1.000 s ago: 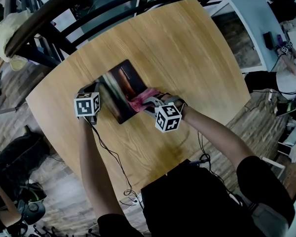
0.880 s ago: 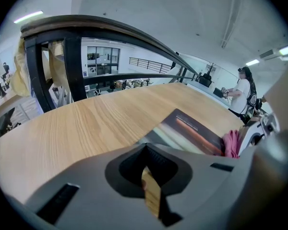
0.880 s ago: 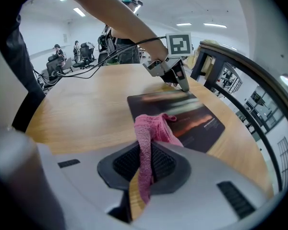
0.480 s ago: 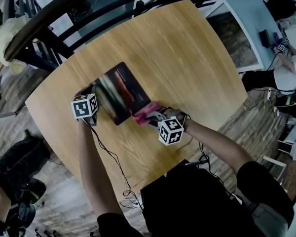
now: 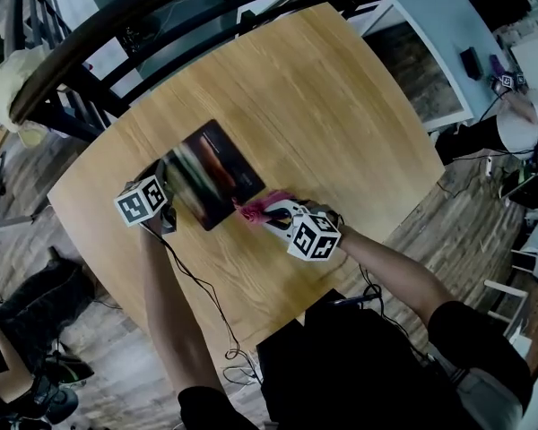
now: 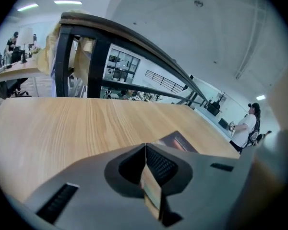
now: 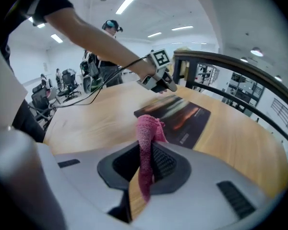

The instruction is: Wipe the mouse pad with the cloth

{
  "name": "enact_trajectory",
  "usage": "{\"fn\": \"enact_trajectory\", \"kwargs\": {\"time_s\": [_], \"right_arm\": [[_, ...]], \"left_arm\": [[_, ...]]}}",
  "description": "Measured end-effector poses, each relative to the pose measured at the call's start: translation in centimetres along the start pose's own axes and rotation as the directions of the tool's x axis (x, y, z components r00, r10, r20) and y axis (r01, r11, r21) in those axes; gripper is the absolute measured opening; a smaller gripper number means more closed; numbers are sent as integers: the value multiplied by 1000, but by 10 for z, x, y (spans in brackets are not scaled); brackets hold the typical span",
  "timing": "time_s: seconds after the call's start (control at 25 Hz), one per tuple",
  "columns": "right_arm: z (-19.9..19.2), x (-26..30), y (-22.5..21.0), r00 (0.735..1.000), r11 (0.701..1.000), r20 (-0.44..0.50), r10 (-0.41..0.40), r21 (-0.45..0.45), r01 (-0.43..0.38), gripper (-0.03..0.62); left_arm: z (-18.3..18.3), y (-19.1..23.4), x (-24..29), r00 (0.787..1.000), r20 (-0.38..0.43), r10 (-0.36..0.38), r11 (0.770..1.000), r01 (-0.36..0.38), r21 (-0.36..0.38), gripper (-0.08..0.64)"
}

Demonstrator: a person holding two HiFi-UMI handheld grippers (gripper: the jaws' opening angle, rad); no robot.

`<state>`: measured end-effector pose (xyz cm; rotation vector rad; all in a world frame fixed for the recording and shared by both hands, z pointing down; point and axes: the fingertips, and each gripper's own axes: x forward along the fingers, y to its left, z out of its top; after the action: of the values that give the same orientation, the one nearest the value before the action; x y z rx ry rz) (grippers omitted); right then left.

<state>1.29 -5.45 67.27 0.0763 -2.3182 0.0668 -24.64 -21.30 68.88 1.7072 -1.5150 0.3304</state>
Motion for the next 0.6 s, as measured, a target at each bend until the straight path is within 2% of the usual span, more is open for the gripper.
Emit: {"fn": "enact_trajectory", "kwargs": {"time_s": [0.12,0.2,0.36,0.48,0.6], "right_arm": [[20,-21,-13,997,994,59,-48,101,42,56],[32,-36,-21,993,987,84,-88,140,76,55],[67,-63,-42,970,969,178,-165,214,125,55],[81,-86,-52,949,936,203,-243,306,174,55],[94,-110,-57,927,898,229,-298,396,190,55]], "left_arm": [[7,-10,-20,998,62,4,999,-2,-38,23],[14,-22,-44,990,138,20,998,-12,-57,23],[26,-49,-104,947,311,84,993,-54,-104,23],[21,-74,-143,922,374,98,990,-50,-135,23],[18,-106,-180,909,407,86,994,-48,-103,23]]}}
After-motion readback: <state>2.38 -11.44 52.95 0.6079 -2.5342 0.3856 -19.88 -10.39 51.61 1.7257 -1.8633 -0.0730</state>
